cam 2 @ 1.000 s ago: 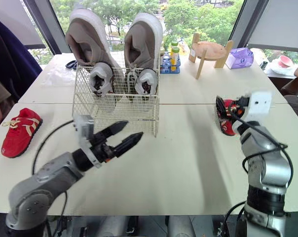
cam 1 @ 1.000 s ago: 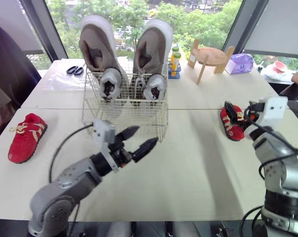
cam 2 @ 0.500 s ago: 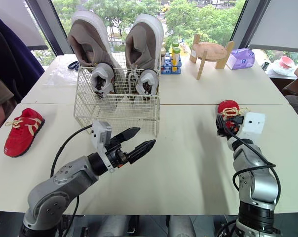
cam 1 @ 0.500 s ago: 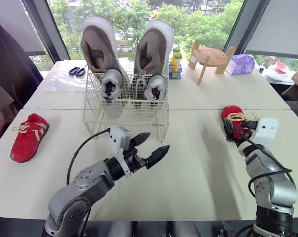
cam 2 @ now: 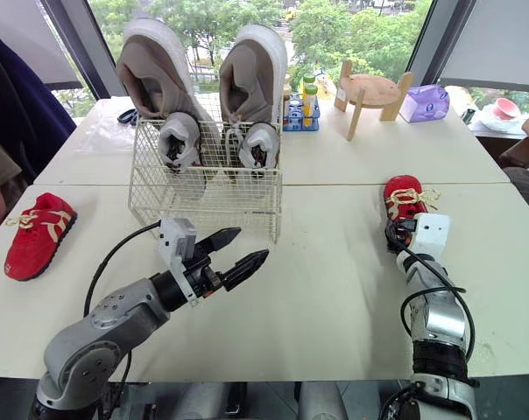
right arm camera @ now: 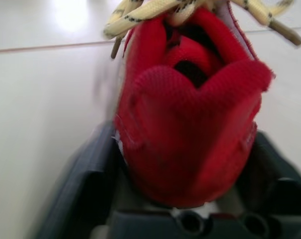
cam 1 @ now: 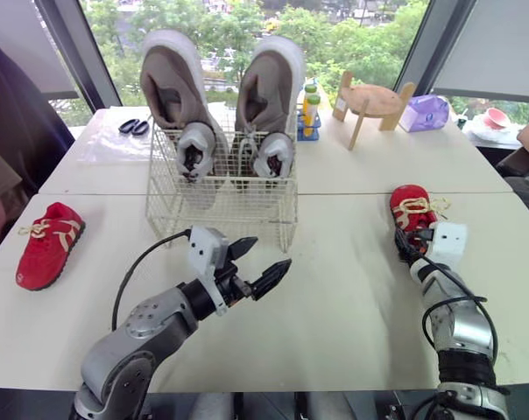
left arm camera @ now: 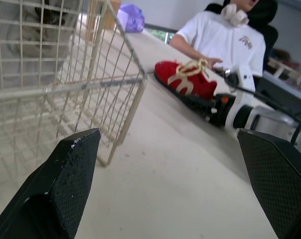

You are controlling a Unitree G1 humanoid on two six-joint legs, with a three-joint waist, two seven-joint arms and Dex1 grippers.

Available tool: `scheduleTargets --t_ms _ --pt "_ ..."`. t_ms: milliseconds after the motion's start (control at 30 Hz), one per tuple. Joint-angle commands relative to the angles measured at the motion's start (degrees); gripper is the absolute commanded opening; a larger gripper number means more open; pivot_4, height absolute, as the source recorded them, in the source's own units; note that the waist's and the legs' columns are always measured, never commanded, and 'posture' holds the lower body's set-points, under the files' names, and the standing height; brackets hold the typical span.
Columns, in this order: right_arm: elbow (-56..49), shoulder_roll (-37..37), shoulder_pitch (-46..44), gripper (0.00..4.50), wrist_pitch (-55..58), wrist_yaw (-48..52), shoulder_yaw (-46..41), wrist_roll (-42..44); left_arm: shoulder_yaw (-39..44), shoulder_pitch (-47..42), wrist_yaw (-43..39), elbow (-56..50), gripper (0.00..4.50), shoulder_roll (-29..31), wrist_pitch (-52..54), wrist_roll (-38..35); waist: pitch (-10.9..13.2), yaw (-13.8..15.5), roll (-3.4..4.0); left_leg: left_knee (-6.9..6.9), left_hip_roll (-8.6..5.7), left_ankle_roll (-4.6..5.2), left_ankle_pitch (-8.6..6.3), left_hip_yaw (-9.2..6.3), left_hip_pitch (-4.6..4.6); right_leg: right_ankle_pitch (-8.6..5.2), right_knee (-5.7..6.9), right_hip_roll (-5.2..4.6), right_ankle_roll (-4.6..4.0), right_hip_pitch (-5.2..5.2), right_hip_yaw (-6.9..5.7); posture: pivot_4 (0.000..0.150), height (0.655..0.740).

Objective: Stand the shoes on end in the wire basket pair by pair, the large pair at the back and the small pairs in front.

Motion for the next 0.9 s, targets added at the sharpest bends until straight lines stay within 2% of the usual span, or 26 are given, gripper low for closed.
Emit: scheduleTargets --t_ms 33,133,200,233,267,333,400,500,600,700,800,900 --pt "3.12 -0.44 -1.04 1.94 -2.92 0.07 -0.25 -0.58 3.79 1.29 -0.4 -3.25 4.5 1.64 1.57 -4.33 -0.01 -0.1 0.0 0.0 0.01 0.0 0.0 -0.01 0.01 0.0 0.0 0.0 0.0 0.01 0.0 0.15 0.74" --pt "3.42 -0.2 -1.77 1.94 -4.73 -0.11 0.25 -0.99 8.76 2.8 -1.87 -3.01 4.5 4.07 3.85 -12.72 -0.01 -0.23 0.0 0.0 0.03 0.0 0.0 -0.02 0.02 0.0 0.0 0.0 0.0 0.03 0.0 0.15 0.74" --pt "-0.04 -2.05 -6.83 1.94 -6.04 0.66 -0.04 -0.15 18.89 0.71 -1.63 0.2 4.5 6.85 2.58 -28.97 0.03 -0.59 0.04 0.01 0.05 0.0 0.0 -0.03 0.02 0.0 0.01 -0.02 0.0 0.03 0.0 0.15 0.74" --pt "-1.07 -2.61 -8.84 1.94 -6.26 0.78 -0.27 0.34 22.17 -0.28 -1.21 1.6 4.5 8.06 2.05 -34.42 0.11 -0.8 0.15 0.01 0.06 0.0 0.0 -0.04 -0.02 0.0 0.01 -0.02 -0.01 -0.03 0.0 0.15 0.74" --pt "-1.3 -4.47 -13.74 1.94 -6.74 1.53 -0.71 1.06 25.81 -3.29 -0.16 4.19 4.5 9.78 1.14 -40.67 0.15 -0.85 0.26 0.02 0.08 0.0 0.0 -0.04 -0.03 0.0 0.06 -0.02 -0.01 -0.09 -0.01 0.15 0.74" --pt "-0.86 -7.71 -23.89 1.94 -7.16 3.63 -0.99 2.7 29.65 -10.08 1.93 9.13 4.5 12.96 0.21 -47.42 0.46 -1.01 0.69 0.06 0.05 -0.01 0.01 -0.02 -0.06 0.0 0.12 -0.02 0.0 -0.15 0.0 0.15 0.74" --pt "0.12 -10.66 -31.64 1.94 -8.2 8.25 0.36 3.66 30.9 -16.01 3.95 12.93 4.5 14.87 -0.4 -50.07 0.48 -1.04 0.78 0.06 -0.02 0.0 0.03 0.03 -0.09 0.03 0.1 -0.03 0.01 -0.22 0.02 0.15 0.74" --pt "-1.6 -15.98 -42.12 1.94 -6.4 24.25 4.2 9.16 29.66 -27.14 9.31 17.86 4.5 15.6 -2.24 -49.82 0.46 -0.55 0.66 -0.12 -0.09 0.13 -0.06 -0.11 -0.07 0.06 0.08 0.04 0.36 -0.13 -0.11 0.15 0.74" --pt "-9.59 -18.17 -45.07 1.94 1.22 35.99 8.33 16.48 29.22 -33.93 11.66 20.56 4.5 15.19 -2.32 -53.12 0.17 -0.69 0.13 -0.25 0.0 0.38 -0.23 -0.26 -0.11 0.02 -0.04 0.08 0.43 -0.12 -0.13 0.15 0.74" --pt "-16.24 -17.68 -46.4 1.94 6.65 40.19 10.94 21.38 29.86 -39.04 12.52 23.79 4.5 15.3 -2.04 -56.99 0.23 -0.94 0.09 -0.23 -0.03 0.41 -0.27 -0.15 -0.15 0.03 -0.12 -0.09 0.44 -0.07 -0.07 0.15 0.74" --pt "-19.98 -17.63 -46.67 1.94 8.36 44.19 13.84 22.43 30.28 -42.45 11.91 27.09 4.5 16.94 -0.44 -59.51 0.27 -0.84 0.06 -0.04 -0.17 0.37 -0.24 -0.04 -0.18 0.03 -0.14 -0.27 0.45 -0.09 -0.02 0.15 0.74" --pt "-19.42 -17.97 -47.23 1.94 6.53 47.67 15.97 20.22 30.24 -44.52 11.84 30.32 4.5 18.96 1.57 -62.02 0.26 -0.57 0.04 -0.04 -0.18 0.32 -0.21 -0.08 -0.16 0.04 -0.09 -0.26 0.45 -0.08 -0.05 0.15 0.74"
